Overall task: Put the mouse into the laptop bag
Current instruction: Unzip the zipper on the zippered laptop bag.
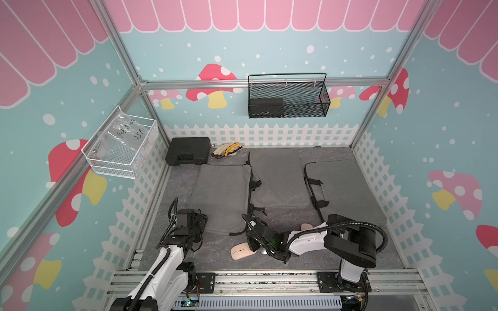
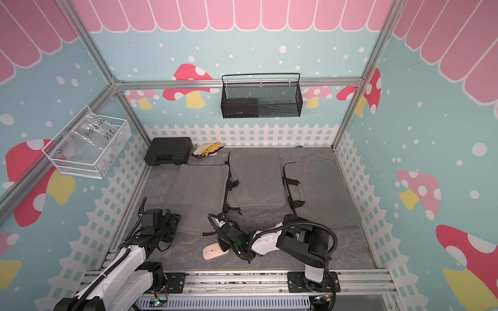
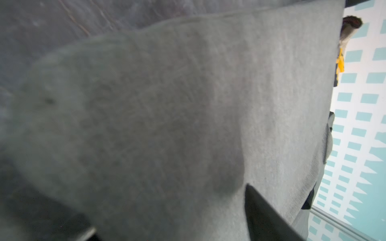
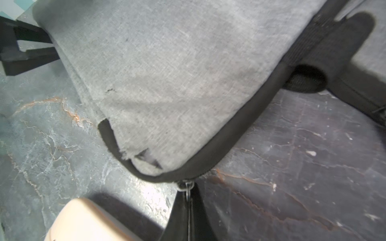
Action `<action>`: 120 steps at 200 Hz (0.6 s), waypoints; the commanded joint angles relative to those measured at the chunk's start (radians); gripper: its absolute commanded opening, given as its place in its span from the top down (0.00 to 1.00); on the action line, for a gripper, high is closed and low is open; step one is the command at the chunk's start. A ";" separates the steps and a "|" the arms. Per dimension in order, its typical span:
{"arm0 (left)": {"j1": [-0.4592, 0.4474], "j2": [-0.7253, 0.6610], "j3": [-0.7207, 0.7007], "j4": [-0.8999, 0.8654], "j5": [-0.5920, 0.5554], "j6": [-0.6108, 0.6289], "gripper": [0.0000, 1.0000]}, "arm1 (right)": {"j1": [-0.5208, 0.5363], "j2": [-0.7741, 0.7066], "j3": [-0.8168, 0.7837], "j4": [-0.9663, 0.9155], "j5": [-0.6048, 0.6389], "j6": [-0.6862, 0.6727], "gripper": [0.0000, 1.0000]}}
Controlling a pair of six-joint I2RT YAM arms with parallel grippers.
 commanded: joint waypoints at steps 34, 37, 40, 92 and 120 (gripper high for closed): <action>-0.001 0.024 -0.046 0.006 0.055 -0.025 0.95 | 0.049 0.014 0.042 -0.020 -0.003 0.019 1.00; -0.002 0.019 -0.046 0.002 0.053 -0.027 0.95 | 0.051 0.018 0.046 -0.021 -0.005 0.019 1.00; -0.002 0.012 -0.045 -0.003 0.049 -0.027 0.95 | 0.053 0.023 0.052 -0.022 -0.006 0.019 1.00; -0.002 -0.117 -0.041 -0.099 0.032 -0.035 0.99 | 0.079 0.124 0.168 -0.042 -0.043 0.015 1.00; -0.002 -0.187 -0.033 -0.158 0.034 -0.037 1.00 | 0.091 0.210 0.258 -0.060 -0.063 0.009 1.00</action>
